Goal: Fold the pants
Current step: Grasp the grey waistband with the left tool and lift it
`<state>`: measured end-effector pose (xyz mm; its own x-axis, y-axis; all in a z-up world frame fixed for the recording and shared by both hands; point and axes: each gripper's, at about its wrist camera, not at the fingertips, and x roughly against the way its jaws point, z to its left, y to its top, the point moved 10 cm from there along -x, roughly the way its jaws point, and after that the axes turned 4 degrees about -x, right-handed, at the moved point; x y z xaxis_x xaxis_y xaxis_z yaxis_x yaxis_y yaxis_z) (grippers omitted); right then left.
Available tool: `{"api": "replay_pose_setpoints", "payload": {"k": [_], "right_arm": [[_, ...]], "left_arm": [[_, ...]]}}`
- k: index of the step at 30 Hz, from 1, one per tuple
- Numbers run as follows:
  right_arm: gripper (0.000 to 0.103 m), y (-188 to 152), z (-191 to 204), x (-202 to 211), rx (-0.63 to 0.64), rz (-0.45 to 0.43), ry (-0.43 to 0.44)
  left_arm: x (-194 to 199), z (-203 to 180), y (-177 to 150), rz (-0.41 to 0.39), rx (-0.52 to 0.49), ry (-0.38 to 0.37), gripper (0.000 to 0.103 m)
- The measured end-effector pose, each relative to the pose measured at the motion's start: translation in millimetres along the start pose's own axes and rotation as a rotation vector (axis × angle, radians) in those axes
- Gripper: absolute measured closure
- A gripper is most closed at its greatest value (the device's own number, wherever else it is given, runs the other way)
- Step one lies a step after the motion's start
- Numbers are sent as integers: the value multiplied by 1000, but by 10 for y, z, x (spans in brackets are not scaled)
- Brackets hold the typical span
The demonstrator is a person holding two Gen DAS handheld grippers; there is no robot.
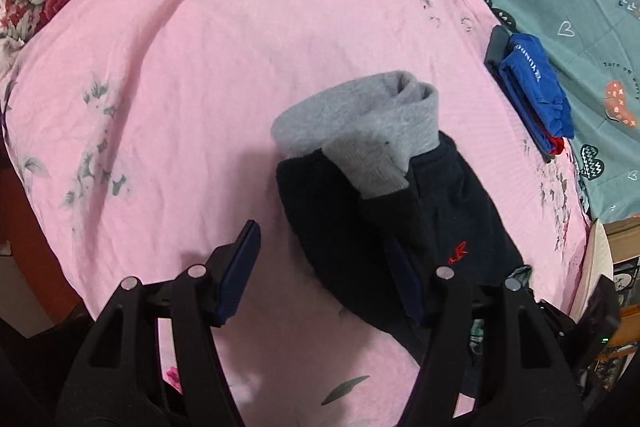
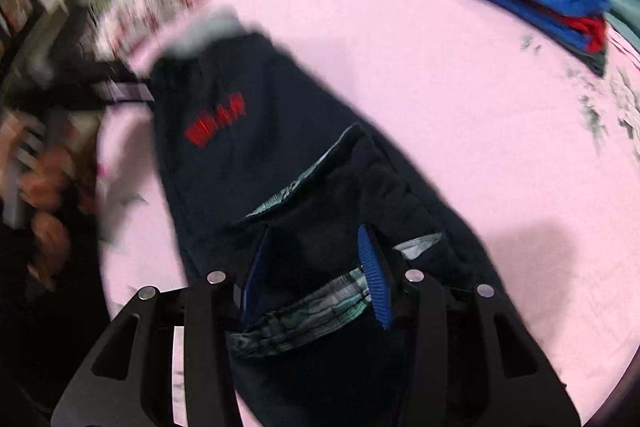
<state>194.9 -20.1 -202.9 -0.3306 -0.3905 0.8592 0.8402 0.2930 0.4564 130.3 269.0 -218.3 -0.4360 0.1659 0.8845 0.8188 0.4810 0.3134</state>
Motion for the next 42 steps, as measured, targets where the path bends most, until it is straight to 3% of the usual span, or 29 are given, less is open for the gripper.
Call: {"api": "replay_pose_setpoints", "payload": {"k": [6,10,15,20,24,27,30,32,34,39,42], "right_arm": [[53,8,49,26,28,1,-11],[51,-3,92,-5,101,6,-45],[51,18,92,-17,77,11,-23],[50,9,98,-29,78,6,-33],[50,18,83,-38,70,18,-20],[50,18,69,-39,57,20,-9],[50,13,72,-49,62,17,-17],[50,19,77,-41,62,12,-14],[50,40,72,9,50,7,-6],[50,193,113,278,19,-105,18],[50,214,165,119,49,-71,-1]], "left_arm": [[119,-40,117,-41,16,-82,37],[188,-71,207,-61,6,-79,37],[462,91,303,-140,109,-161,31],[192,-98,218,-63,71,-173,29],[-20,-188,255,-50,-17,-114,29],[-285,-78,247,-1,-7,-93,29],[-341,-62,285,-35,-21,-127,30],[-334,-79,292,-42,-9,-172,49],[-332,-75,287,-53,-23,-162,58],[-131,-153,282,-113,-69,-169,73],[-64,-207,285,-123,-97,-154,76]]}}
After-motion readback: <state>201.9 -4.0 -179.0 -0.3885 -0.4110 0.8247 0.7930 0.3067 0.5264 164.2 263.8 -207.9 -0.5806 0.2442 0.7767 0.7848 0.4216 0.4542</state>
